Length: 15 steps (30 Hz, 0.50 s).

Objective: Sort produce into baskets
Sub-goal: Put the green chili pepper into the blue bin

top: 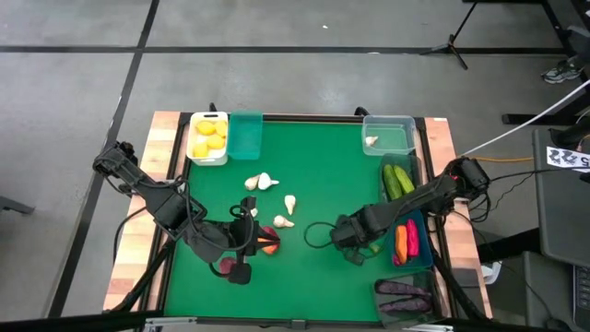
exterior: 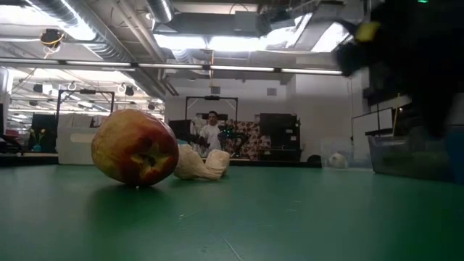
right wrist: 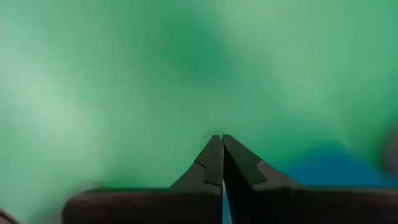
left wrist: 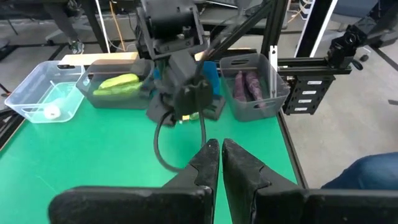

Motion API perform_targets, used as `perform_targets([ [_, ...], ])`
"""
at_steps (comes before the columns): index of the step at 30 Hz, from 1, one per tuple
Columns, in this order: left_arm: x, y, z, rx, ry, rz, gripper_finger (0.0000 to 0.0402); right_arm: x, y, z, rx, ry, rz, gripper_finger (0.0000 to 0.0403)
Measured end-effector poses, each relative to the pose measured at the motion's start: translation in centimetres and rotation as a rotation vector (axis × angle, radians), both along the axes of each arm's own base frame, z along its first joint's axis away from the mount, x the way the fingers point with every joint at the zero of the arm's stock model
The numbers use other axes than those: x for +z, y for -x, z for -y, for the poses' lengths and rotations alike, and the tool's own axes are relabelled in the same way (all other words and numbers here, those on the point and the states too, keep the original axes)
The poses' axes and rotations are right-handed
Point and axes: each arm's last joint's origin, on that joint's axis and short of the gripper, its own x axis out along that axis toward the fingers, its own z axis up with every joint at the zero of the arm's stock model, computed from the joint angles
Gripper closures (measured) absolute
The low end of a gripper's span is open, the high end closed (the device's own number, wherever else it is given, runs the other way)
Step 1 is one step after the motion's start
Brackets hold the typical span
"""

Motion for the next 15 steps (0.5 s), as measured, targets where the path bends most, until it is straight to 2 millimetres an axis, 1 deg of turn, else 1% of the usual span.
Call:
perform_targets([
  [2,0.0,0.0,0.0,0.0,0.001,0.0,0.0384,-0.3,1.2,-0.2,-0.019,-0.001,-0.109,0.0403],
  [5,0.0,0.0,0.0,-0.003,-0.006,0.0,0.0384,-0.6,2.3,-0.4,-0.034,0.001,-0.206,0.0403],
  [8,0.0,0.0,0.0,-0.004,-0.009,-0.001,0.0384,-1.2,2.6,-0.7,-0.045,-0.025,-0.218,0.0403],
  [15,0.0,0.0,0.0,-0.005,-0.01,-0.003,0.0384,-3.5,3.8,-0.7,-0.093,-0.06,-0.254,0.0403],
])
